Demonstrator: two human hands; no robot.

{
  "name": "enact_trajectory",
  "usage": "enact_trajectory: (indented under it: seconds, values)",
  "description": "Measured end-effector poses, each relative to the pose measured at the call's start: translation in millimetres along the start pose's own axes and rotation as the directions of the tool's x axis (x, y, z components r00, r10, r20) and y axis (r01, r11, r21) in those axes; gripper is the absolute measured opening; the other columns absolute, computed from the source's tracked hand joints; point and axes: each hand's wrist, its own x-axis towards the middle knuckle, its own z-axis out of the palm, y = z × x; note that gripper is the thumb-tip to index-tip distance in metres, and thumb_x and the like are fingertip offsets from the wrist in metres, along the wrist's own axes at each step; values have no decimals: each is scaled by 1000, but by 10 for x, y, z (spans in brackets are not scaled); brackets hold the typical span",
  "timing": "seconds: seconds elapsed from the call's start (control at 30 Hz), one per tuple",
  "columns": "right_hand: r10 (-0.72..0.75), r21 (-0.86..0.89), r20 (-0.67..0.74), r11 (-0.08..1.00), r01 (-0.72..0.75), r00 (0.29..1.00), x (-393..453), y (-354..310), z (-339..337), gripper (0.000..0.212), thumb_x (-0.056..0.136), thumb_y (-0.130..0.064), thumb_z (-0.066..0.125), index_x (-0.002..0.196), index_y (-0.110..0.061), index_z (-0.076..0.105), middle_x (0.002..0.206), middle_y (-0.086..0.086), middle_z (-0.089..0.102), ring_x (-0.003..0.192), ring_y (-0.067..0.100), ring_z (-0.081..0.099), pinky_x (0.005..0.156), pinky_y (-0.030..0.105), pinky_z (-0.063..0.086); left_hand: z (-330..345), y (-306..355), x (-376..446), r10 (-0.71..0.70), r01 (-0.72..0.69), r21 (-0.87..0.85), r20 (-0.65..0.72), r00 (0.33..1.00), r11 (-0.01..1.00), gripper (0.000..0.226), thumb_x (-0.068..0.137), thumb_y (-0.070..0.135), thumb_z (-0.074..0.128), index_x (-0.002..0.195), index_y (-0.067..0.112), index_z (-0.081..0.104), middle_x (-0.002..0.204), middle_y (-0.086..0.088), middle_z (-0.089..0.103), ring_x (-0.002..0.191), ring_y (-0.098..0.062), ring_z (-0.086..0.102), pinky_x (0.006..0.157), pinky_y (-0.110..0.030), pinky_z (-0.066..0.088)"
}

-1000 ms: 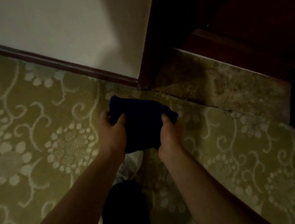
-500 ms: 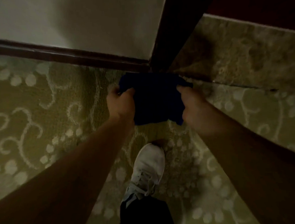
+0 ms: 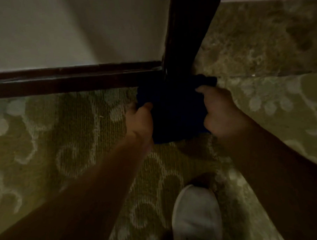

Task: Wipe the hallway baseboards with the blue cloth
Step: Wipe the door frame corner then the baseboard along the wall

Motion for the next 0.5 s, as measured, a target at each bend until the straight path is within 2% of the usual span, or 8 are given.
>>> enact_trajectory:
  seconds: [0.1, 0.17, 0.2, 0.33, 0.4, 0.47, 0.5]
  values:
    - [-130, 45, -102, 990, 135, 986, -5, 72, 145, 41, 86, -20, 62, 127, -20, 58, 105, 1, 65, 93, 25, 64, 84, 43, 56, 92, -55, 80, -80, 85, -69, 61, 995, 994, 58, 75, 41, 66, 132, 36, 56, 129, -2, 64, 110, -33, 66, 92, -56, 52]
    - [-137, 60, -122, 988, 145, 983, -23, 44, 164, 39, 86, -17, 63, 125, -18, 58, 95, -1, 63, 90, 23, 64, 85, 44, 56, 177, -58, 115, -164, 177, -109, 119, 979, 978, 77, 60, 56, 78, 132, 34, 59, 131, -6, 64, 112, -36, 66, 95, -58, 50]
    - [-129, 60, -114, 989, 136, 985, -13, 27, 153, 35, 86, -17, 64, 122, -17, 59, 91, -1, 61, 90, 24, 63, 86, 44, 56, 196, -44, 136, -185, 199, -101, 129, 974, 975, 80, 59, 58, 80, 131, 32, 60, 130, -6, 65, 111, -36, 66, 95, -58, 50]
    - [-128, -38, -41, 991, 127, 991, 27, 25, 109, 3, 88, -21, 64, 89, -23, 62, 85, -1, 64, 80, 21, 65, 77, 42, 58, 220, 30, 9, -94, 102, -80, 96, 991, 992, 46, 84, 45, 70, 127, 32, 62, 119, -5, 71, 102, -33, 71, 89, -58, 54]
    - [-118, -60, -2, 991, 118, 993, 33, -27, 104, 3, 85, -22, 65, 87, -23, 63, 89, 3, 67, 83, 26, 67, 80, 46, 58, 219, 22, 23, -53, 59, -82, 74, 996, 995, 36, 92, 34, 64, 128, 29, 61, 116, -4, 71, 101, -32, 70, 90, -56, 55]
    - [-121, -84, 17, 989, 122, 993, 41, -93, 119, 18, 79, -26, 67, 96, -20, 67, 95, 8, 70, 87, 31, 68, 83, 50, 57, 252, 17, 6, -28, 33, -117, 43, 999, 993, 34, 94, 31, 62, 128, 28, 62, 119, -4, 70, 103, -33, 69, 93, -55, 53]
    - [-131, -86, 12, 988, 132, 991, 47, -109, 124, 16, 79, -25, 68, 95, -20, 68, 96, 9, 71, 88, 32, 68, 83, 51, 57, 280, 21, -18, -21, 24, -131, 21, 1000, 991, 34, 94, 31, 62, 128, 28, 62, 121, -4, 69, 105, -33, 68, 94, -55, 52]
